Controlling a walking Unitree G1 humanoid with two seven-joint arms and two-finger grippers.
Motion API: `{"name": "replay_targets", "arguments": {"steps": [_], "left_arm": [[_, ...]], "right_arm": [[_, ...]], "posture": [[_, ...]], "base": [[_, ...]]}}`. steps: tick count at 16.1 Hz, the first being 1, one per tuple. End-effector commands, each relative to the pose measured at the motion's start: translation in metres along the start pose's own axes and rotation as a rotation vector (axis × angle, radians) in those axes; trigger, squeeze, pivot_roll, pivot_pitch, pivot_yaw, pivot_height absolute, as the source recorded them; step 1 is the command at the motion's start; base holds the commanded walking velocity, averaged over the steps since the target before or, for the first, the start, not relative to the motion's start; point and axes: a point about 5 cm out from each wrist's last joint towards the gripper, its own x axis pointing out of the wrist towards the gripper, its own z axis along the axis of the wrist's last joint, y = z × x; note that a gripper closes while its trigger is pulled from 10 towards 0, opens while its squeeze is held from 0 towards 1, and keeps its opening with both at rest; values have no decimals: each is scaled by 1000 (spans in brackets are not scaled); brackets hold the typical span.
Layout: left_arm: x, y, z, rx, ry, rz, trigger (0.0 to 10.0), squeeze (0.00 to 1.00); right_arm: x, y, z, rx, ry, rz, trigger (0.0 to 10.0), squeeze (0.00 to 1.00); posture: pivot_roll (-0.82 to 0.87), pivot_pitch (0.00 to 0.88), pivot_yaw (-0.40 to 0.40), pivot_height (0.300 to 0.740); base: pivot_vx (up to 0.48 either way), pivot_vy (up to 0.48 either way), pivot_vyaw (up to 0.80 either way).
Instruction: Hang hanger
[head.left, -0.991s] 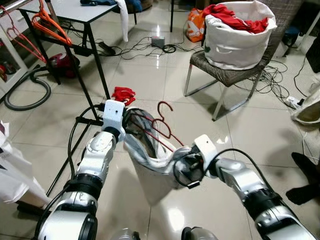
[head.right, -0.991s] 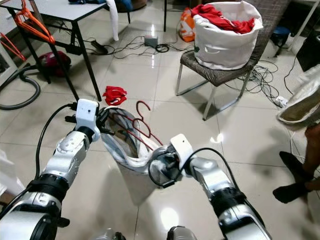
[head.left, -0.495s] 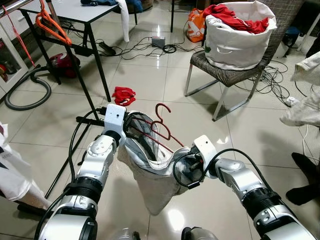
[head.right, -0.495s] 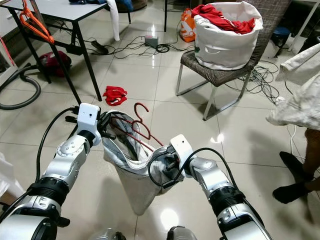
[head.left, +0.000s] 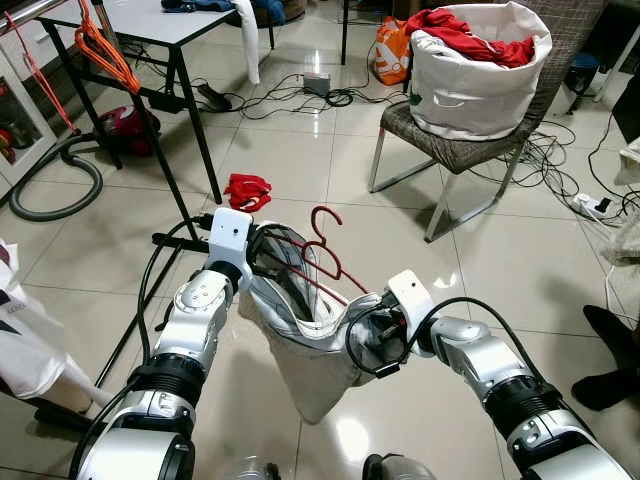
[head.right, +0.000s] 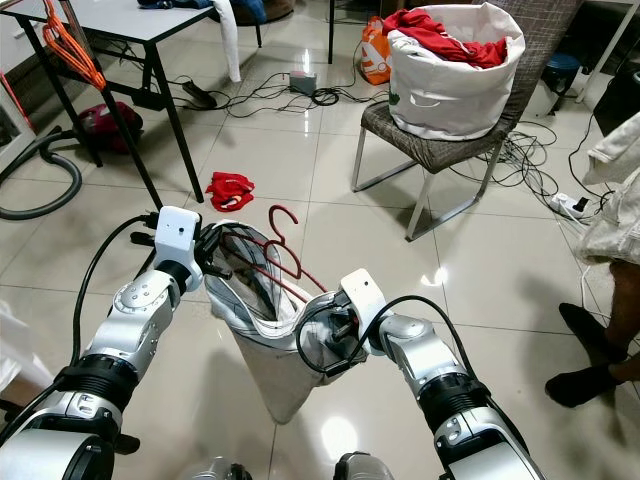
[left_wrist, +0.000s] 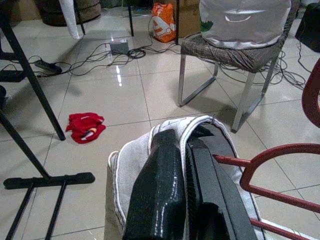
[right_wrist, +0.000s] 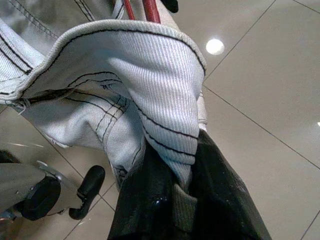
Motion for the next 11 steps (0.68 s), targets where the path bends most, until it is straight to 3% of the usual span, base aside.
{"name": "replay_targets", "arguments": {"steps": [1,3,7,11], "left_arm": [[-9,-27,-12,66,-3,-169,0,0],[-27,-64,-40,144,32,-385,0,0],[-27,-65,-44,151,51,-380,0,0],[-28,-79,-39,137,12,-411,0,0]], "right_arm": [[1,-6,31,9,-146,-51,10000,145],[3,-4,52,54,-284,-95,10000,149],[5,-1,51,57,-290,-88,10000,145],[7,1,54,59,-305,-88,10000,149]], "posture": [[-99,11,29,740],[-99,11,29,740],[-102,9,31,740],[-102,7,31,740]], "base": [[0,0,0],[0,0,0],[0,0,0],[0,0,0]]}}
